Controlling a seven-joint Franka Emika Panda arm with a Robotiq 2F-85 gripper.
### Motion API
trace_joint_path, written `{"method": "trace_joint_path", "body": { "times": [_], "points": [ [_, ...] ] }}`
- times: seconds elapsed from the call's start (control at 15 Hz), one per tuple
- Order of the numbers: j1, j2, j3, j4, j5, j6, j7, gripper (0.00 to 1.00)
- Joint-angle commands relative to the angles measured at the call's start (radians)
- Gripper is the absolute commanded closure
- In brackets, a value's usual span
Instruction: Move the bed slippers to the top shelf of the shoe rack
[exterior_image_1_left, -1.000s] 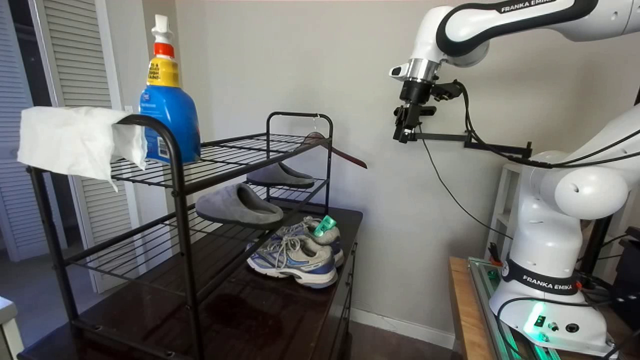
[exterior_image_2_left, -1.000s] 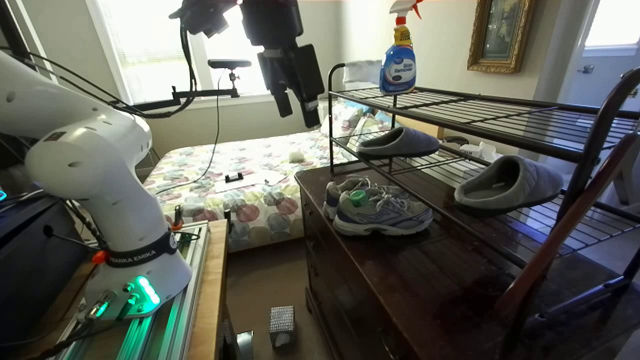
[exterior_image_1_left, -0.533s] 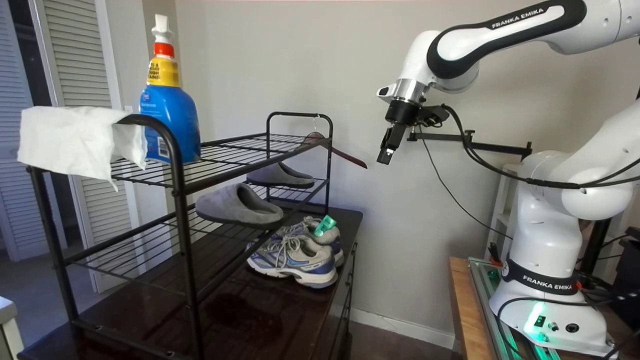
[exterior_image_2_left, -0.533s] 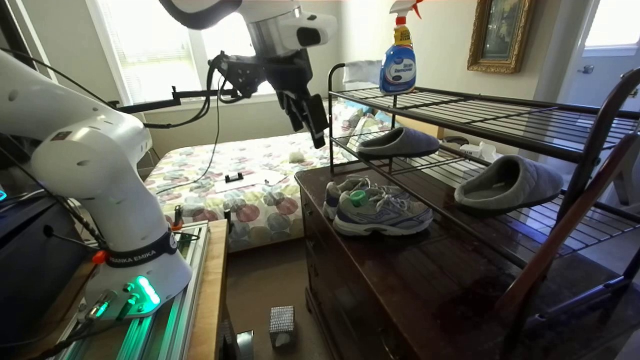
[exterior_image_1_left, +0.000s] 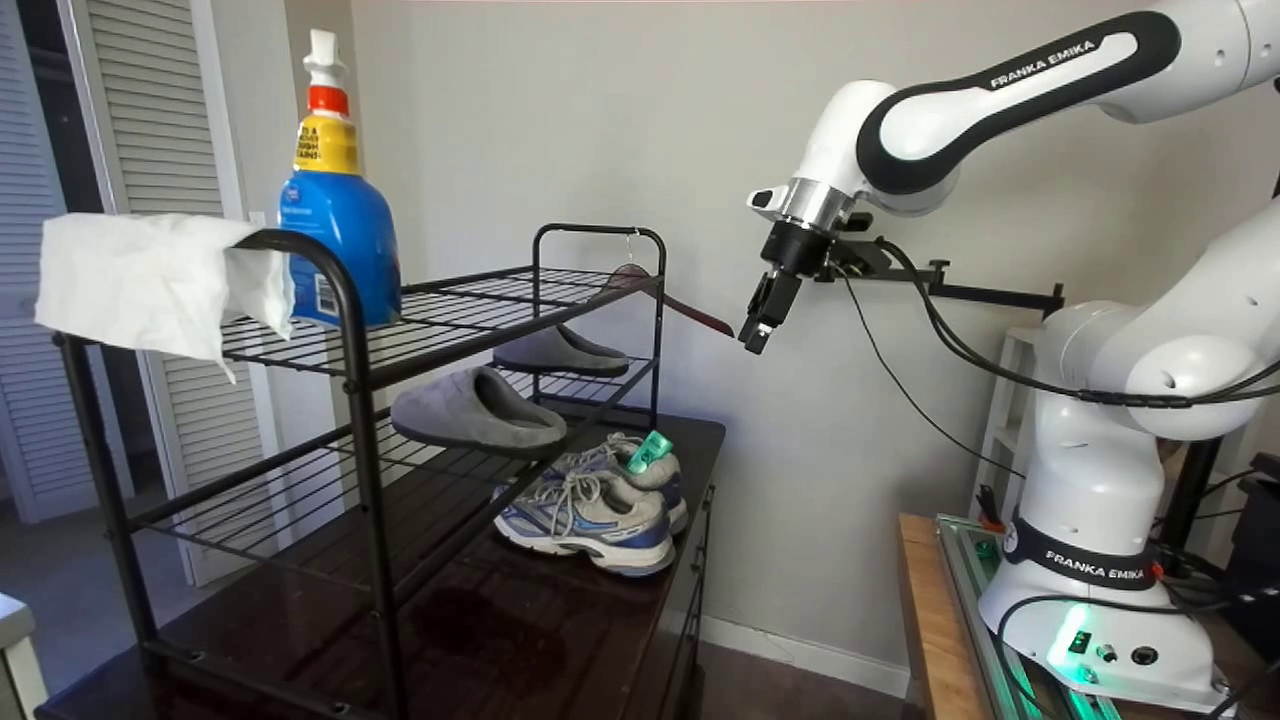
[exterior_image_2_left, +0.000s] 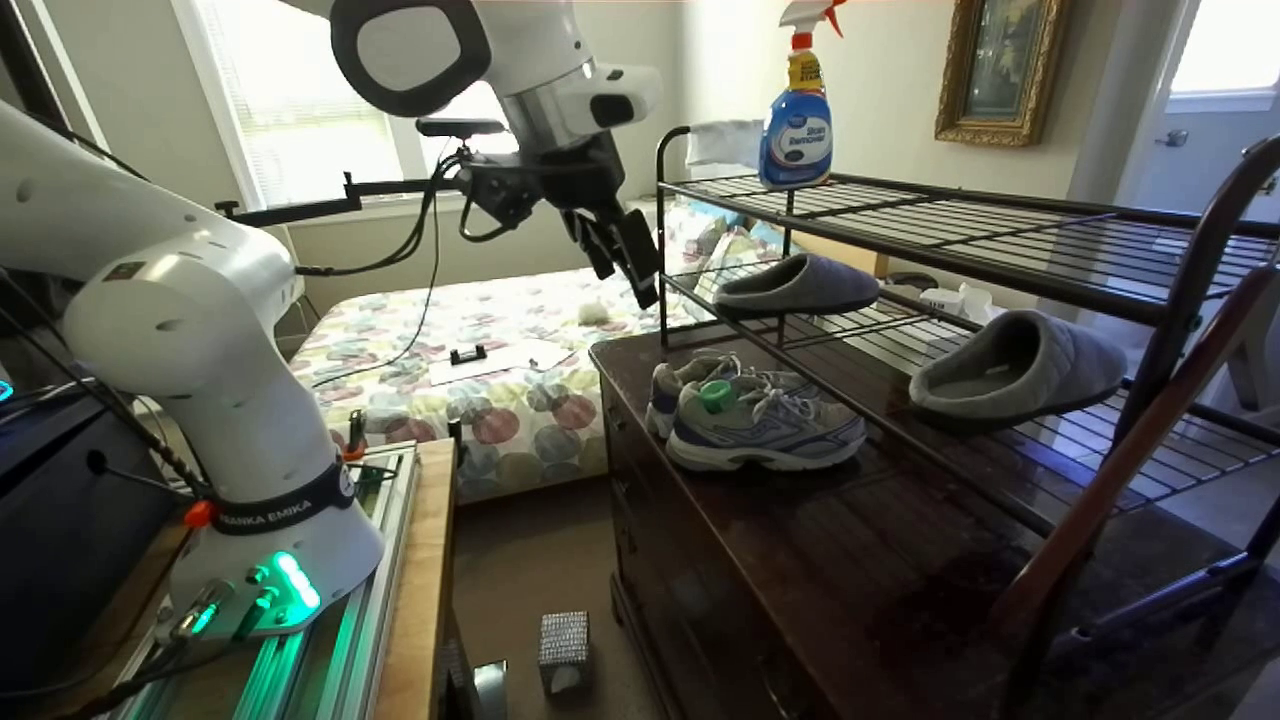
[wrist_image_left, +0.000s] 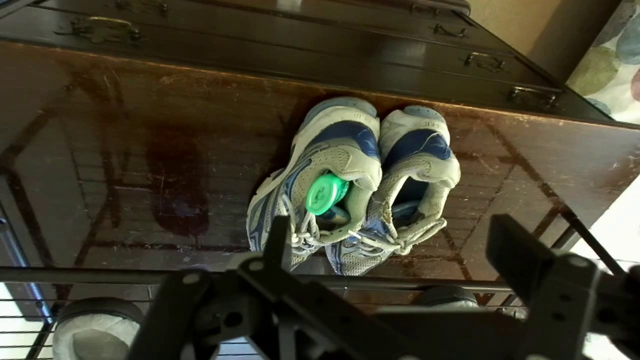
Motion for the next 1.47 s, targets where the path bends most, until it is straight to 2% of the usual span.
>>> {"method": "trace_joint_path", "body": {
  "times": [0.0,0.27,0.53,0.73,1.07,1.13,1.2,1.27,1.4],
  "points": [
    [0.029,0.021,-0.008,0.002,0.032,0.065,0.018,0.0],
    [0.139,0.081,-0.05,0.001,0.169,0.324,0.018,0.0],
    [0.312,0.153,-0.144,0.0,0.28,0.556,-0.019,0.0],
    [0.399,0.227,-0.182,0.0,0.411,0.655,-0.094,0.0],
    [0.581,0.369,-0.221,-0.001,0.651,0.97,-0.259,0.0],
    [0.609,0.398,-0.22,-0.001,0.674,1.001,-0.307,0.0],
    [0.597,0.431,-0.197,-0.002,0.693,0.955,-0.344,0.0],
    [0.575,0.37,-0.207,-0.002,0.633,0.936,-0.266,0.0],
    [0.591,0.416,-0.2,-0.001,0.655,0.936,-0.3,0.0]
  ]
}}
